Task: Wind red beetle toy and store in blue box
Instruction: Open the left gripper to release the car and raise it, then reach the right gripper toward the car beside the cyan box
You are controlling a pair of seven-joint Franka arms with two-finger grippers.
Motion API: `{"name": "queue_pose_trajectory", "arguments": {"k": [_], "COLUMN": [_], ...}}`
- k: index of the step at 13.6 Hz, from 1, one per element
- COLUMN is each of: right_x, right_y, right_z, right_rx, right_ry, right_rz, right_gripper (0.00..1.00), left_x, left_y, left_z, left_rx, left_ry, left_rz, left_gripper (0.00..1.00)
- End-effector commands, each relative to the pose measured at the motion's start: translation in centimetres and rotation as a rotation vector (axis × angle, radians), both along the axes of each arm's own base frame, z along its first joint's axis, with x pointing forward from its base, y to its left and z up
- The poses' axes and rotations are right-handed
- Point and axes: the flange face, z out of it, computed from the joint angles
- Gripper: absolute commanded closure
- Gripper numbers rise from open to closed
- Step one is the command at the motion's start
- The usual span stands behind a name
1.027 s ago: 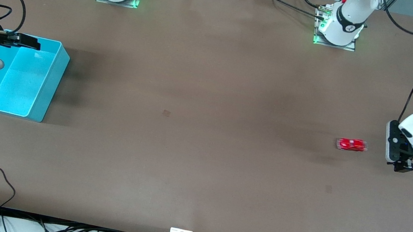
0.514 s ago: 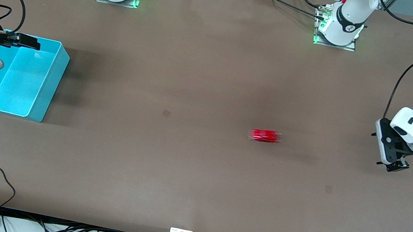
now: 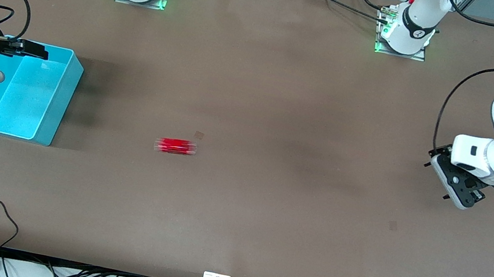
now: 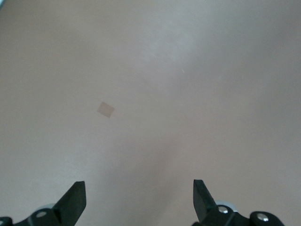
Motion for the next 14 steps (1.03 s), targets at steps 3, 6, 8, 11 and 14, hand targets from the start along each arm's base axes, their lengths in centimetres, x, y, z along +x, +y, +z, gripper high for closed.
{"name": "queue_pose_trajectory", "arguments": {"k": [3,6,8,11,14], "right_x": [0.0,0.0,0.0,0.0,0.6], "right_y": [-0.3,-0.5,-0.4,0.0,1.1], "right_z": [0.3,0.3,0.3,0.3,-1.1], "right_rx": [0.021,0.022,0.022,0.032,0.050], "right_ry": [0.006,0.006,0.006,0.005,0.011], "right_rz": [0.025,0.028,0.030,0.036,0.081], "right_gripper": [0.00,0.00,0.00,0.00,0.00], "left_x": [1.5,1.2,0.8,0.8,-0.2], "left_y": [-1.2,-0.1,1.6,2.7,2.4], "left_z": [3.7,5.0,7.2,11.7,13.7], "left_rx": [-0.054,-0.064,-0.049,-0.029,-0.034], "left_ry": [-0.109,-0.112,-0.119,-0.046,0.002], "left_rz": [0.490,0.708,0.764,0.838,0.941], "left_gripper": [0.00,0.00,0.00,0.00,0.00]}}
